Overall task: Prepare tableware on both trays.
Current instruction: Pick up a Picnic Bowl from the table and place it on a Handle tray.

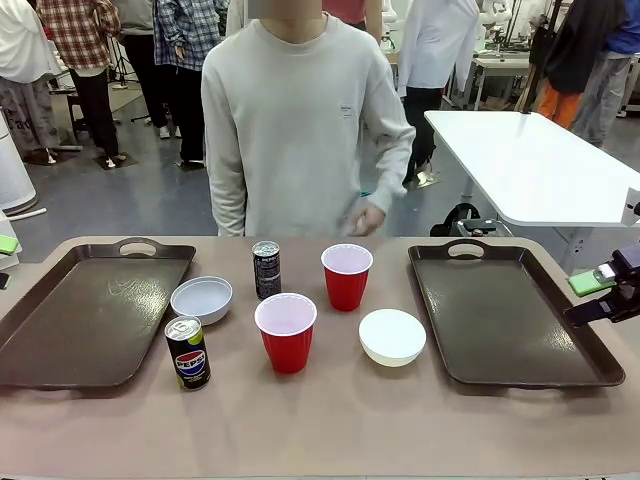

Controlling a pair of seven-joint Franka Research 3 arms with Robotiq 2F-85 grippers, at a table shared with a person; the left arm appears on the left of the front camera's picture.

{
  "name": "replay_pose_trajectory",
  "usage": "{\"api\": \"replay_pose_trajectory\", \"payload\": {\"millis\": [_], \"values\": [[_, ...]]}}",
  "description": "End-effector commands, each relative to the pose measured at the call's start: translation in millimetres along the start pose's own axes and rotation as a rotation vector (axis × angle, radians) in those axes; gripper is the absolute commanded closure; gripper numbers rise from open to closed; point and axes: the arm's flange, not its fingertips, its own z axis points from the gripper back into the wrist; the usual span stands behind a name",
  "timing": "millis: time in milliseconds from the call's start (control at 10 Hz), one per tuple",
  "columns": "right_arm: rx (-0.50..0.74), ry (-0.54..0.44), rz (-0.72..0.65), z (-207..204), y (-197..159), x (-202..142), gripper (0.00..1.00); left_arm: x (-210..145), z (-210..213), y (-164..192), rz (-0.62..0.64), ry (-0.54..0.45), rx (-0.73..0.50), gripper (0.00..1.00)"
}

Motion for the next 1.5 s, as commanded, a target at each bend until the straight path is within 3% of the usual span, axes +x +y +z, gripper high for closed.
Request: {"api": "replay_pose_trajectory", "payload": {"millis": [0,200,300,800,1100,1300,1400], "values": [[0.028,-0.015,0.006,-0.4,-0.8,3.4,0.0,1.9,1.2,1.9,-0.015,-0.01,-0.02,0.0],[0.028,-0.015,0.006,-0.4,-0.8,3.4,0.0,-0.1,0.2,0.1,0.001,0.0,0.0,0.0],[0.028,-0.015,0.006,-0.4,-0.8,3.4,0.0,7.8,-0.2,-11.4,-0.008,0.018,0.072,0.0],[0.028,-0.015,0.006,-0.4,-0.8,3.4,0.0,81.5,-55.9,-110.0,-0.141,0.16,0.611,0.0],[0.028,-0.015,0.006,-0.4,-0.8,3.4,0.0,110.4,-141.0,-116.6,-0.194,0.25,0.895,0.0],[0.028,-0.015,0.006,-0.4,-0.8,3.4,0.0,117.0,-184.7,-98.9,-0.206,0.193,0.954,0.0],[0.028,-0.015,0.006,-0.4,-0.8,3.4,0.0,113.0,-183.5,-99.6,-0.194,0.144,0.875,0.0]]}}
